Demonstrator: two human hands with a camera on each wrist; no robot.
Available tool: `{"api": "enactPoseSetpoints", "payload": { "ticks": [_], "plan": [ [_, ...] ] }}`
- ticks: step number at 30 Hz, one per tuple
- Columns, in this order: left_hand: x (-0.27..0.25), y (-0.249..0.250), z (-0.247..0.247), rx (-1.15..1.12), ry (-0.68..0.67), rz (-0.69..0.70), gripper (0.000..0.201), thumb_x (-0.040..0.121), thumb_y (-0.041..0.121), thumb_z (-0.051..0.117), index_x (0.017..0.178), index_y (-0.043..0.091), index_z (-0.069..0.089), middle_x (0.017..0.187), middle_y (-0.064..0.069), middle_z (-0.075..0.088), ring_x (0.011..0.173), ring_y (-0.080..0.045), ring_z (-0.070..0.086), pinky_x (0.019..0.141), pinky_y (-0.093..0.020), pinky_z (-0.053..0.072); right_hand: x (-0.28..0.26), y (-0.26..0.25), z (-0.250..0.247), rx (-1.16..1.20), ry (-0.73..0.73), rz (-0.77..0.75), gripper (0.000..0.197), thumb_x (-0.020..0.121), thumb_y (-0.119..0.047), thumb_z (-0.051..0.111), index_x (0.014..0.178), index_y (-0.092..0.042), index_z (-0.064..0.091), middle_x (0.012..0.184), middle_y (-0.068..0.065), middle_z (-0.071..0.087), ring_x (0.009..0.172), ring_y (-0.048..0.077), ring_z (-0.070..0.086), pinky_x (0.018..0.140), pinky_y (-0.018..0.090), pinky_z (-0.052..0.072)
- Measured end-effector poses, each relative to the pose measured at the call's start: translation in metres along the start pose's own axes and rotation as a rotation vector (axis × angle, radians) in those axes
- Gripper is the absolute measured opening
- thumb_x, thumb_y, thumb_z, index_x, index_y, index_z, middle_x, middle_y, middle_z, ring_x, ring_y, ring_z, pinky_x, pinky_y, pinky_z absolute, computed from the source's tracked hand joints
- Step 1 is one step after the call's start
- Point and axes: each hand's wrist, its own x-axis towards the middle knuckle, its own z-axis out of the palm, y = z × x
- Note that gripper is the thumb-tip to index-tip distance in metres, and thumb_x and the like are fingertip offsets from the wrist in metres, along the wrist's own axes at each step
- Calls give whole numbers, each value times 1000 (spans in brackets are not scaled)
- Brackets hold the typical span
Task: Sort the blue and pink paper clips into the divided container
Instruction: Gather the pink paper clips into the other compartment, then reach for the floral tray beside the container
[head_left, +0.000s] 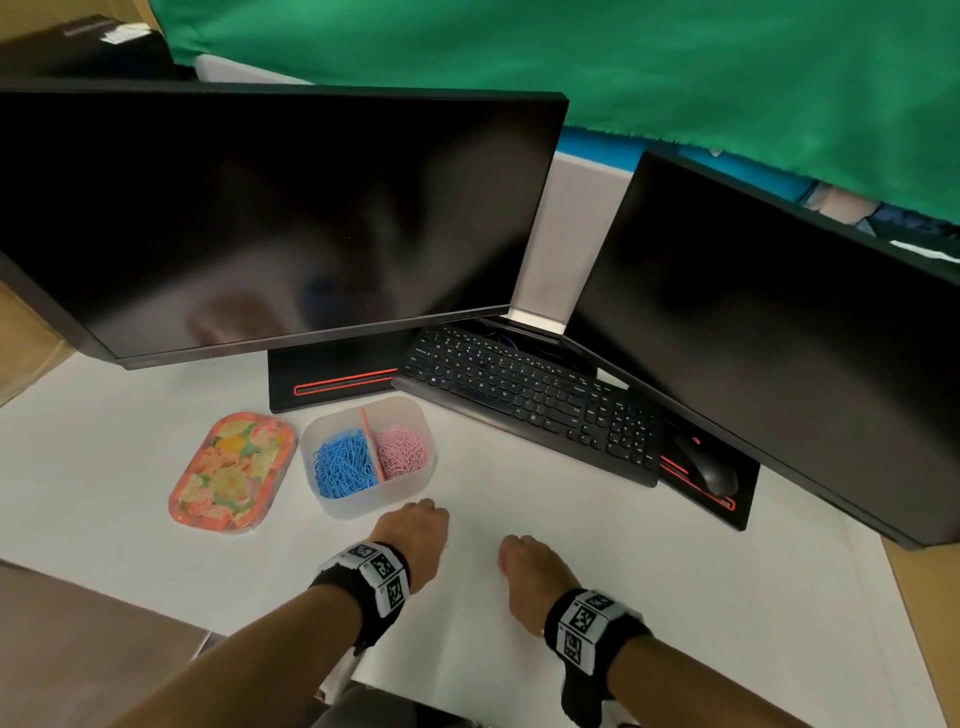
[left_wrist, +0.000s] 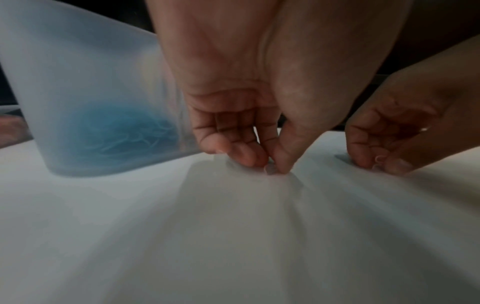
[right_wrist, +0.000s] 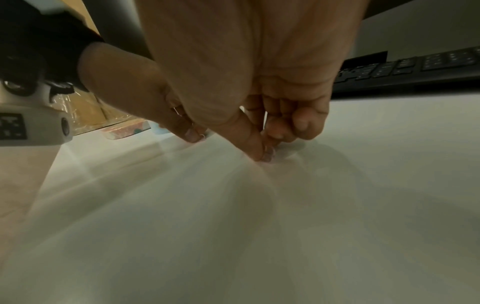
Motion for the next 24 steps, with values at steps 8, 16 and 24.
{"api": "enactPoseSetpoints", "payload": {
  "ticks": [8,16,24],
  "plan": [
    [-6,-20,-64,-374,399,-130,14,92,19,45,88,20,59,83,3,62,72,-17,61,70,-33,54,11,-9,-13,226,99,6,23,87,-7,42,101,-17,57,105,1,59,93,18,57,83,26,49],
    [-4,-63,-93,-453,547,-298,15,89,23,52,99,26,63,99,1,64,91,-21,61,81,-33,51,53,-88,-91,541,312,-159,23,88,-3,47,92,-17,64,83,-6,60,75,7,56,69,13,41],
    [-41,-164,-64,-324,367,-779,67,77,51,60,135,26,37,134,-9,43,119,-33,44,99,-45,43,86,-116,-100,469,255,-117,22,85,-2,54,94,-17,67,94,0,65,86,14,60,75,20,47]
  ]
}}
